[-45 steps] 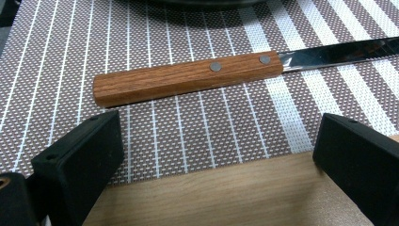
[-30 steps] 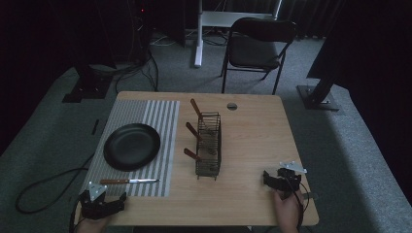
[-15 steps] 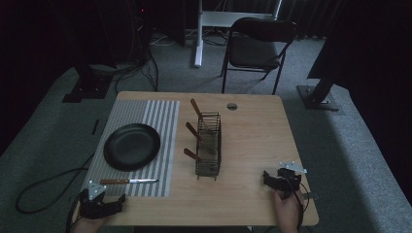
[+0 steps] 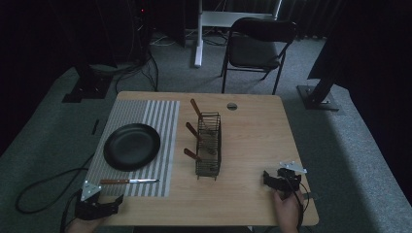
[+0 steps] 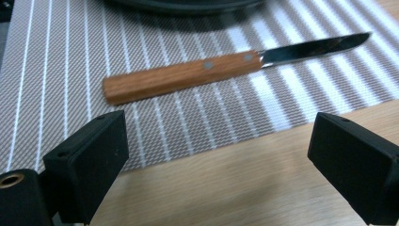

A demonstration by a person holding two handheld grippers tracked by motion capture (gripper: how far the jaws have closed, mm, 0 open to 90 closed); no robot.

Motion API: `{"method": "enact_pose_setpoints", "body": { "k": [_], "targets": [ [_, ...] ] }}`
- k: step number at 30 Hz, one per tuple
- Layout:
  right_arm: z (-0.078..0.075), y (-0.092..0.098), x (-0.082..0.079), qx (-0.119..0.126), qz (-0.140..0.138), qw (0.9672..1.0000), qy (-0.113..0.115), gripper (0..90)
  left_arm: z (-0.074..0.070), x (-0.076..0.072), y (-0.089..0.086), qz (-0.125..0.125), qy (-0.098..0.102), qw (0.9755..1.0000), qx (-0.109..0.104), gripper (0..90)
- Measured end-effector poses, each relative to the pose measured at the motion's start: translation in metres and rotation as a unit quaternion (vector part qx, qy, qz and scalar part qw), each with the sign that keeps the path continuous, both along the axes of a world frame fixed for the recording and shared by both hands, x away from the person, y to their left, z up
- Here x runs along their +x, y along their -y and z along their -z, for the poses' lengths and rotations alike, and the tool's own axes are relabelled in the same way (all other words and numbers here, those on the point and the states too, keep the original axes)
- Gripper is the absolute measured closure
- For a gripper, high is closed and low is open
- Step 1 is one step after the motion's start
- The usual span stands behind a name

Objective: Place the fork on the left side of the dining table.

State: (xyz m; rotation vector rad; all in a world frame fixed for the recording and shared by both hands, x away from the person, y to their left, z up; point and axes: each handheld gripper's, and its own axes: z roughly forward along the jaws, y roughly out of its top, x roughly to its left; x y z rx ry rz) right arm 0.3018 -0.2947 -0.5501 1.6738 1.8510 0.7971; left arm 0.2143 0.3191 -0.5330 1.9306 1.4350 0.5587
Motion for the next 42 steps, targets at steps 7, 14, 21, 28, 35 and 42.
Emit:
{"method": "enact_pose_setpoints", "body": {
  "k": [7,14,21,28,35,42],
  "targets": [
    [0.000,0.000,0.000,0.000,0.000,1.0000,0.000,12.4,-0.017,0.003,0.020,0.038,0.019,0.9989,-0.019,5.7],
    [0.000,0.000,0.000,0.000,0.000,1.0000,0.000,12.4,-0.037,0.016,0.053,0.092,0.034,0.9950,-0.020,5.7],
    [0.000,0.000,0.000,-0.001,-0.002,1.0000,0.000,12.4,-0.050,0.034,0.070,0.116,0.046,0.9918,-0.027,5.7],
    [0.000,0.000,0.000,-0.001,-0.002,1.0000,0.001,12.4,-0.070,0.061,0.096,0.155,0.058,0.9858,-0.028,5.7],
    [0.000,0.000,0.000,-0.001,-0.003,1.0000,0.002,12.4,-0.084,0.083,0.111,0.171,0.064,0.9828,-0.026,5.7],
    [0.000,0.000,0.000,-0.001,-0.004,1.0000,0.002,12.4,-0.105,0.109,0.133,0.188,0.081,0.9785,-0.022,5.8]
  ]
}}
